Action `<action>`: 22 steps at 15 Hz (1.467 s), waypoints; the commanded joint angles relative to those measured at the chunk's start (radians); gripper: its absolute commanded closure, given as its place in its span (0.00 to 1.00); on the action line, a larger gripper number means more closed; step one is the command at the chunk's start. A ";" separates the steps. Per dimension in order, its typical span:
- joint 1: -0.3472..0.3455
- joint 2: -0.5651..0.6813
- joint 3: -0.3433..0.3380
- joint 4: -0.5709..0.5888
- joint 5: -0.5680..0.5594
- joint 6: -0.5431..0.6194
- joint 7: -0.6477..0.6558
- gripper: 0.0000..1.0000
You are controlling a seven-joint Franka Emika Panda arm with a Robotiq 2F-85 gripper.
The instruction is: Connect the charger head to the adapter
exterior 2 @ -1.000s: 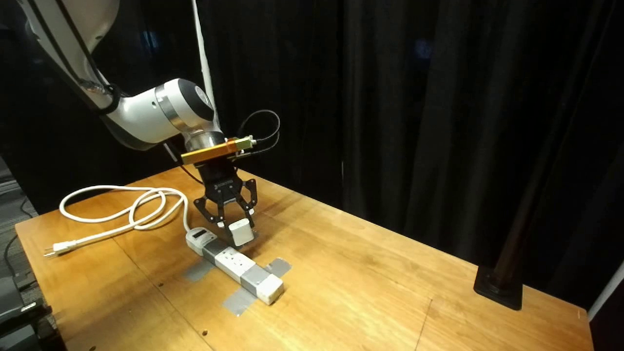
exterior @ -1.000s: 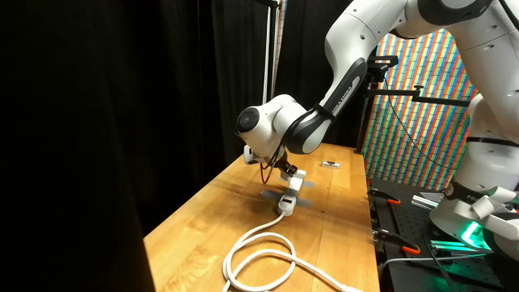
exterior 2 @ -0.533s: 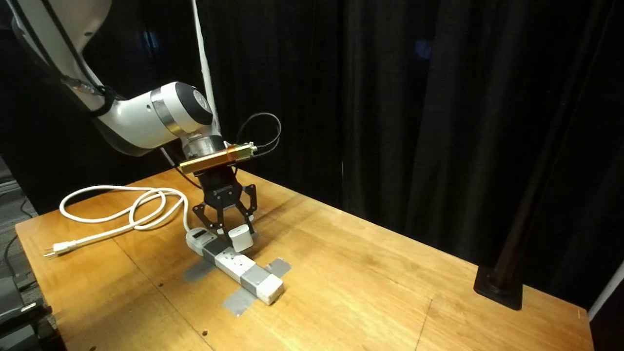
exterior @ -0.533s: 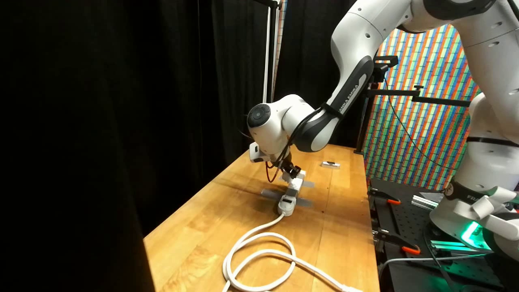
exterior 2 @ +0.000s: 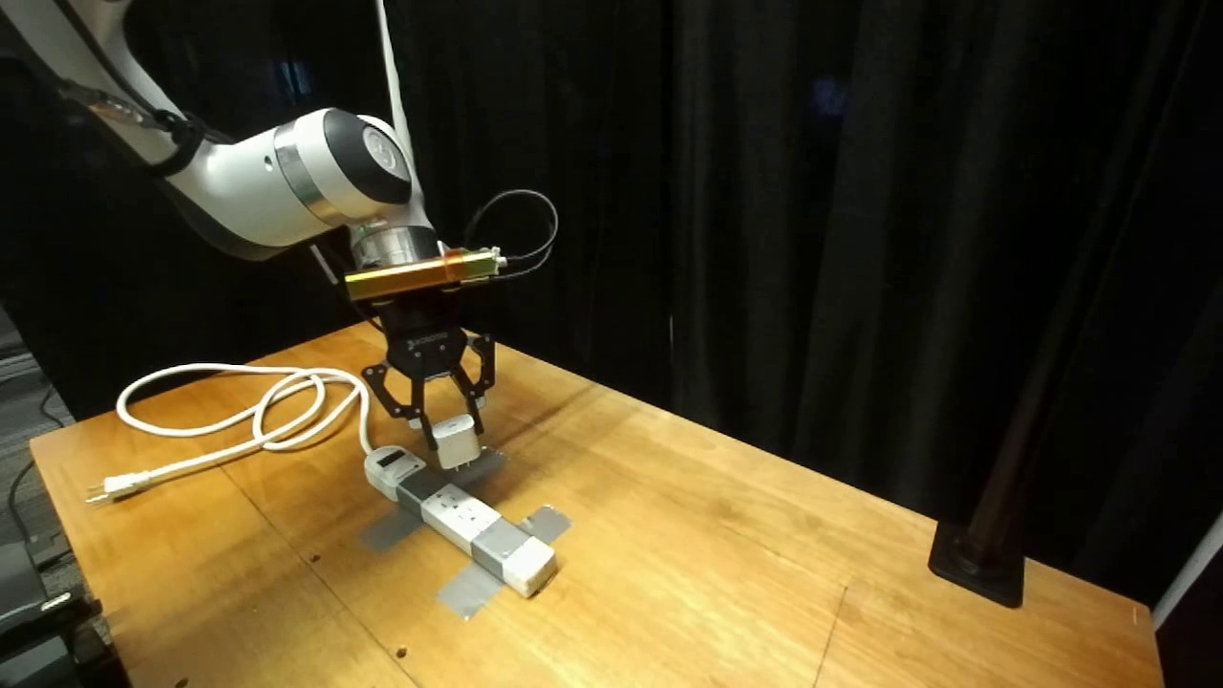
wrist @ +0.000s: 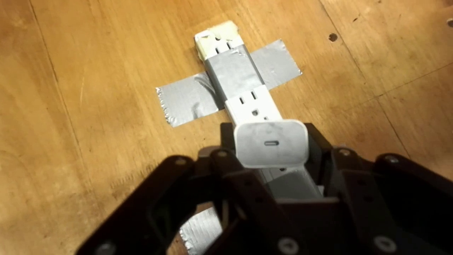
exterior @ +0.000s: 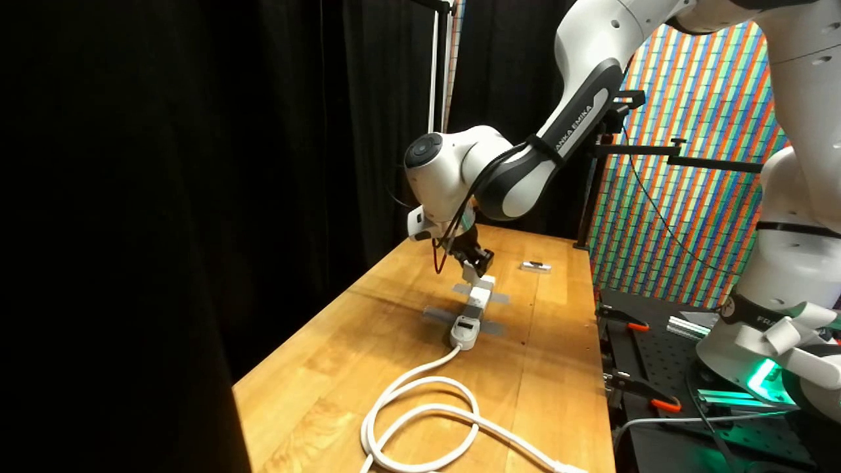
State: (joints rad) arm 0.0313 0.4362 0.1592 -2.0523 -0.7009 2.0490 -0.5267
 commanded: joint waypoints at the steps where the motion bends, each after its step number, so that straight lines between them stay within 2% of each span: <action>1: 0.000 -0.017 0.002 -0.017 0.036 0.006 -0.126 0.77; 8: 0.009 0.016 -0.009 -0.018 0.021 0.027 -0.213 0.77; 22: 0.012 0.042 -0.019 -0.046 -0.020 0.103 -0.232 0.77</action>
State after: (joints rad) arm 0.0355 0.4886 0.1551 -2.0684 -0.7017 2.1036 -0.7381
